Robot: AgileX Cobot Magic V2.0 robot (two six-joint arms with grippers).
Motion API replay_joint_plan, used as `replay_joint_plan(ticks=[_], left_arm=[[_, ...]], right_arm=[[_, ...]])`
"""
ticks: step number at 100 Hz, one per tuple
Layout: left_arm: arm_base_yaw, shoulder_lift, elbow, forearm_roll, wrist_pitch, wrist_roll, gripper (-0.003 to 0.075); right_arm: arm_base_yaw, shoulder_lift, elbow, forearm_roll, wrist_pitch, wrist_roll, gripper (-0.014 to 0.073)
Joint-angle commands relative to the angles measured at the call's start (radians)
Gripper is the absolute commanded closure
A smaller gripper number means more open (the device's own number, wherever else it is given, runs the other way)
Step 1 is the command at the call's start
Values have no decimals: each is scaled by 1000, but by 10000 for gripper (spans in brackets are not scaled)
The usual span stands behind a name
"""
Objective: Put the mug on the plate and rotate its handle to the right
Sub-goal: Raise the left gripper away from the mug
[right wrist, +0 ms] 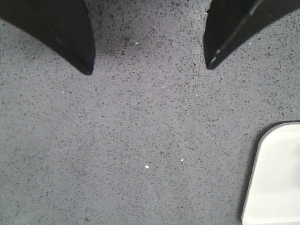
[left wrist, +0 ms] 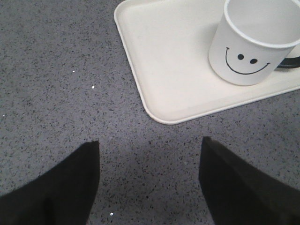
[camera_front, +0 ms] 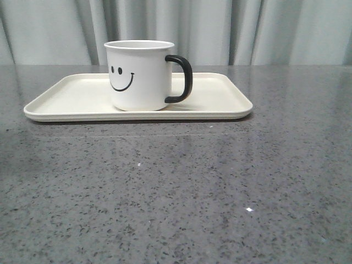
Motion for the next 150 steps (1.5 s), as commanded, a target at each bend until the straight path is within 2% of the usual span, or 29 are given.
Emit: replay_joint_plan(ticks=[1,24,39,57,85,102,116,135,150], left_arm=[[27,-53,7,14,-72,-12,269],[141,-174,112,3,-66,-12,269],[181,-236,186,-23,-66,-12,269],[183,-269,245,-32,-64,-12,269],[183,-269,251,-27,-56,-12,270],[183,-269,251,-25,-56,-12,270],[183,-269,251,-25,-56,-12,270],[183,-269,251,-25,-56,-12,272],[183,-269,251,-25,-56,-12,272]], right_arm=[[2,9,-33,-3,-68,1,93],[2,9,-33,-3,-63,1,93],[2,9,-33,-3,-63,1,93],[2,9,-33,-3,-63,1,93],[2,11,-33,-2,-102,1,93],[2,16,-33,42,-143,-6,93],[2,48,-54,163,-165,-135,93],[2,161,-150,399,-157,-357,93],[18,276,-242,492,-141,-455,97]])
